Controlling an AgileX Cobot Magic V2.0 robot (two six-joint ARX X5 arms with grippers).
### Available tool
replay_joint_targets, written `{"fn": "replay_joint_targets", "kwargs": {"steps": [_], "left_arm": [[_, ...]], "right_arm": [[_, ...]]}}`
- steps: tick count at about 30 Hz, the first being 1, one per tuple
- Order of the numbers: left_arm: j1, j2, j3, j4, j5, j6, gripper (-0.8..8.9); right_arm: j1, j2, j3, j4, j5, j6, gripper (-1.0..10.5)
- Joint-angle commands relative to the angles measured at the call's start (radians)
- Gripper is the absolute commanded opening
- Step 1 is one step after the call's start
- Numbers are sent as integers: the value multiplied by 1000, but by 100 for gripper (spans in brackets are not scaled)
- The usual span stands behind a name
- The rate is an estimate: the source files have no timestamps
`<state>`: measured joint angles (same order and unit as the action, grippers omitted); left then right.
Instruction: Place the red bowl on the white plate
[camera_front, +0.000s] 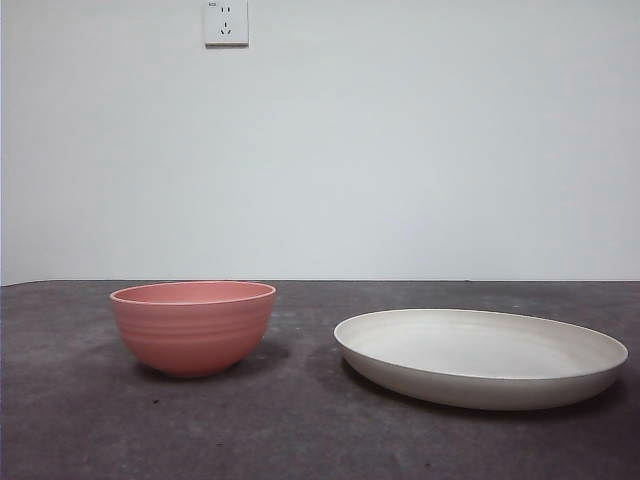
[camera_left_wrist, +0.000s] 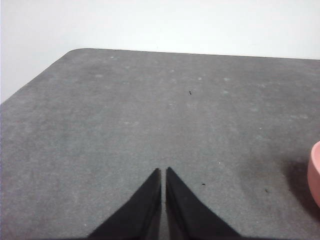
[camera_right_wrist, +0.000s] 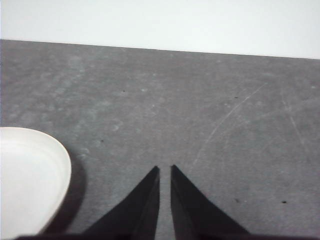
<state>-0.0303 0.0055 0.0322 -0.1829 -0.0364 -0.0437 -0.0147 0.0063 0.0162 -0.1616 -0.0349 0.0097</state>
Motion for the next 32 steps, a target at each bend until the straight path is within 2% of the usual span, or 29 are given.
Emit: {"fn": "replay_joint_targets", "kwargs": {"steps": [1,6,8,11,16,18,25,29,32], "left_arm": [[1,-1,-20,-5,-8,-29,18],[-2,0,22,-32,-8,-143,18],[-5,6,57,-40,-7,-246,18],[-15,32,127,-57,6,-340,18],[-31,145,303,-130,37,-337,18],[-35,200,377,-157,55,-330,18],[-37,410,681,-239,229,-315,18],[-37,509,828,-300,346,-305,18],[-37,583,925,-359,444,-261,18]], "right_arm": [[0,-3,-5,18,-23,82,32],[0,-3,22,23,-76,227,9],[0,-2,54,18,-81,274,9],[0,0,109,18,-81,335,9],[0,55,255,-73,-105,428,9],[0,88,316,-116,-127,436,9],[0,252,561,-250,-290,431,9],[0,345,673,-298,-418,426,9],[0,414,748,-322,-517,415,9]]}}
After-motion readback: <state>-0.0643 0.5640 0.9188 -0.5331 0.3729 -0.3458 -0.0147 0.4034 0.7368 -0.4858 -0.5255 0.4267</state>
